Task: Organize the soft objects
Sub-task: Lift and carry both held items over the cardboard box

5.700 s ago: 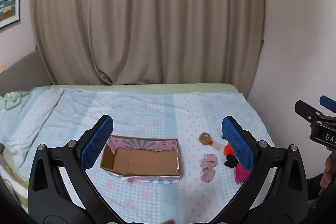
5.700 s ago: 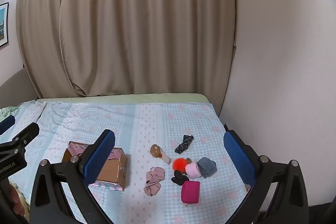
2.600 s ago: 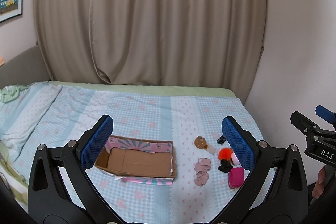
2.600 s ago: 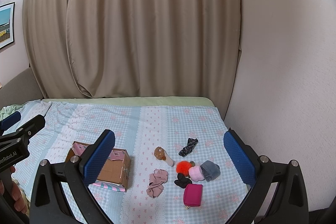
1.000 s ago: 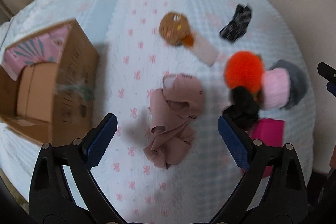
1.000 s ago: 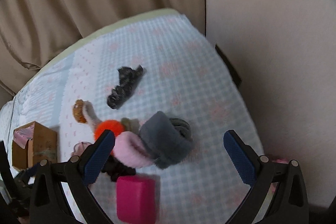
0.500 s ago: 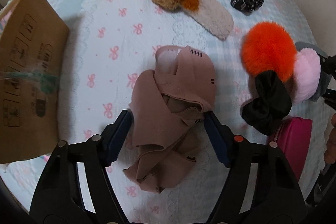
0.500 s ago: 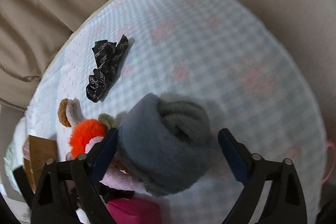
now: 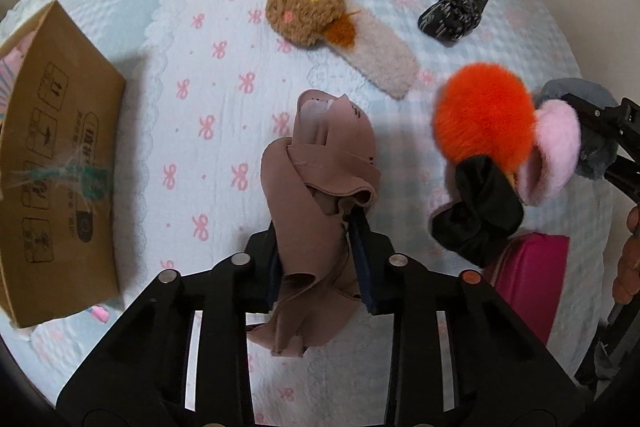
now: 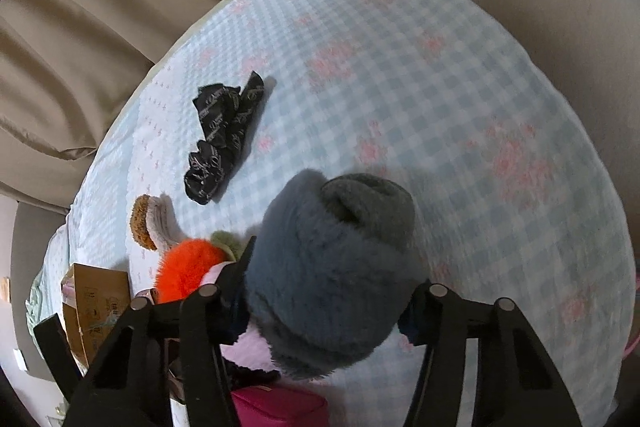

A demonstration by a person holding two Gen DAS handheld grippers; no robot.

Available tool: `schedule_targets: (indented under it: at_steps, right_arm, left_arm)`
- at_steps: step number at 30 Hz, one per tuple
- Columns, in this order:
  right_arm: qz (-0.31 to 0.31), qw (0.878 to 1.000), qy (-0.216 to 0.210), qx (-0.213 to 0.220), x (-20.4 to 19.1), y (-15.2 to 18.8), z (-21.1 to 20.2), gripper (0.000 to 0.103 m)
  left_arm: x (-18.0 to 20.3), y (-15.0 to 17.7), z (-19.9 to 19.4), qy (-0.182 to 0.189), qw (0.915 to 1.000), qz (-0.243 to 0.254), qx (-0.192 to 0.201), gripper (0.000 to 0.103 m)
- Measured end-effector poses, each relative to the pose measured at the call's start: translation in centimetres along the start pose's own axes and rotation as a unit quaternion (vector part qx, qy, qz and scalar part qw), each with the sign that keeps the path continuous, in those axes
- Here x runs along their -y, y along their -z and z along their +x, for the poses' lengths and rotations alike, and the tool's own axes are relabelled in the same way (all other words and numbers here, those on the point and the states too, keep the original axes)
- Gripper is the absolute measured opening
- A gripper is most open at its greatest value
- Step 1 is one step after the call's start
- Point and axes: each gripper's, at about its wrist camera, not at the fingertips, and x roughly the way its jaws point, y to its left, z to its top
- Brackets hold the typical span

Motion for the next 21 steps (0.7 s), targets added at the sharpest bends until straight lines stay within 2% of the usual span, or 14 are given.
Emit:
schedule_targets:
  at_steps: [5,11,21]
  right_arm:
    - [-0.013,1.0,0.006,0.018,-0.9,-0.8,-1.4,0.051]
    - [-0.049,0.998,0.017,0.047,-2.9,-1.6,-4.4,0.051]
    - [-0.082,0.992,0.024,0.092,-7.7,-1.7,-12.1,0.051]
  left_arm:
    - [0.5,-0.8,-1.4,0.006,0.9999,0.003,0.016,0.024]
    - [0.7,-1.8,-4.9,0.016,0.9989,0.001,0.044,0.024]
    - [-0.6,-2.8,-15.4,0.028,0.9934,-0.009,0.111,0.024]
